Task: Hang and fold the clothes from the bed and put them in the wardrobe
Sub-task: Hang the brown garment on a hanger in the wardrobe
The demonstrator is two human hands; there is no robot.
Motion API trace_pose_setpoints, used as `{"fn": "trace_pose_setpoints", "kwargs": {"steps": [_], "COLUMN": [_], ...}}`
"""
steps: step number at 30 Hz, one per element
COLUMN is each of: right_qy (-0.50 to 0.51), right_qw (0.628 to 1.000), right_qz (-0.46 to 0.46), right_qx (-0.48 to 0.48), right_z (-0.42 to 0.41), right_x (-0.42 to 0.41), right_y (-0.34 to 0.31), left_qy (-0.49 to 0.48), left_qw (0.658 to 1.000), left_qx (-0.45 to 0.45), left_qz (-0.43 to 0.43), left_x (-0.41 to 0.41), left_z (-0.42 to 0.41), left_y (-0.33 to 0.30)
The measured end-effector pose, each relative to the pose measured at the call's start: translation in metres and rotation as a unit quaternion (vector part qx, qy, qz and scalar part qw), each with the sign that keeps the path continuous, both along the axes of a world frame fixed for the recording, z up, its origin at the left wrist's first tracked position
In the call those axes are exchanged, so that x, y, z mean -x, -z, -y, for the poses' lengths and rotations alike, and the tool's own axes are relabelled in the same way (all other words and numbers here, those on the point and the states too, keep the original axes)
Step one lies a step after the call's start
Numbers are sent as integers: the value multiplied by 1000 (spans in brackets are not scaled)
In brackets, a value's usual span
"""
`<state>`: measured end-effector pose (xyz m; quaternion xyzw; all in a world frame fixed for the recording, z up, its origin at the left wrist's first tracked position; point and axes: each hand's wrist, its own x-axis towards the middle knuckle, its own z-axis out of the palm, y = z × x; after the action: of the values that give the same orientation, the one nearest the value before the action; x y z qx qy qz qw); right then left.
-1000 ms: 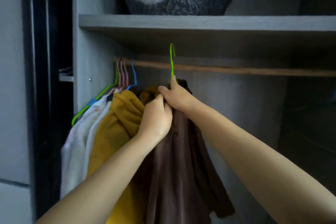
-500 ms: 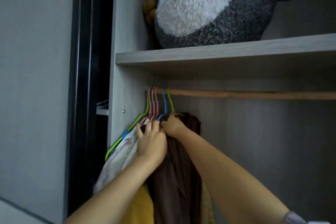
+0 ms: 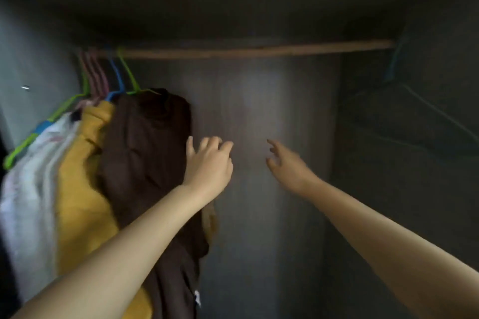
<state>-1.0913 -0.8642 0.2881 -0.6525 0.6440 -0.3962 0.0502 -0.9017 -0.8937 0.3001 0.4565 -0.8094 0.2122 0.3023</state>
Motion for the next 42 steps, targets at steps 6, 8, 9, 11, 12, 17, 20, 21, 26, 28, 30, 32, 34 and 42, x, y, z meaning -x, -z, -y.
{"fn": "trace_pose_setpoints", "kwargs": {"steps": [6,8,9,11,12,17,20,21,26,28,30,32,34,42], "right_qy": [113,173,206,276,311,467,533,551,595,610,620,629,637,647], "right_qw": [973,953,941,914,897,808,749,729,655,631,614,598,584,539], "right_qz": [76,101,113,147,164,198,251,270,351,375,390,404,417,448], "right_qx": [-184,-229,-245,-258,-267,-300,-305,-304,-307,-300,-295,-290,-281,-301], "right_z": [-189,-261,-298,-373,-411,-597,-686,-712,-804,-828,-849,-869,-891,-964], "right_x": [118,145,157,178,187,208,207,206,203,206,216,233,258,395], "right_y": [124,161,176,204,217,266,288,295,331,344,357,370,381,403], "left_qy": [280,351,381,438,461,523,535,538,554,557,562,568,572,543], "left_qw": [933,891,874,839,819,721,675,659,603,589,572,560,550,539], "left_qx": [-224,-284,-296,-310,-324,-421,-460,-472,-486,-486,-484,-478,-475,-475], "left_qz": [21,44,61,91,104,173,214,230,304,327,350,369,380,435], "left_x": [151,200,224,268,288,374,407,415,451,467,488,514,546,700], "left_z": [-96,-151,-181,-245,-276,-419,-495,-517,-602,-626,-649,-672,-696,-768], "left_y": [121,150,163,182,190,236,268,278,317,329,342,354,367,417]}}
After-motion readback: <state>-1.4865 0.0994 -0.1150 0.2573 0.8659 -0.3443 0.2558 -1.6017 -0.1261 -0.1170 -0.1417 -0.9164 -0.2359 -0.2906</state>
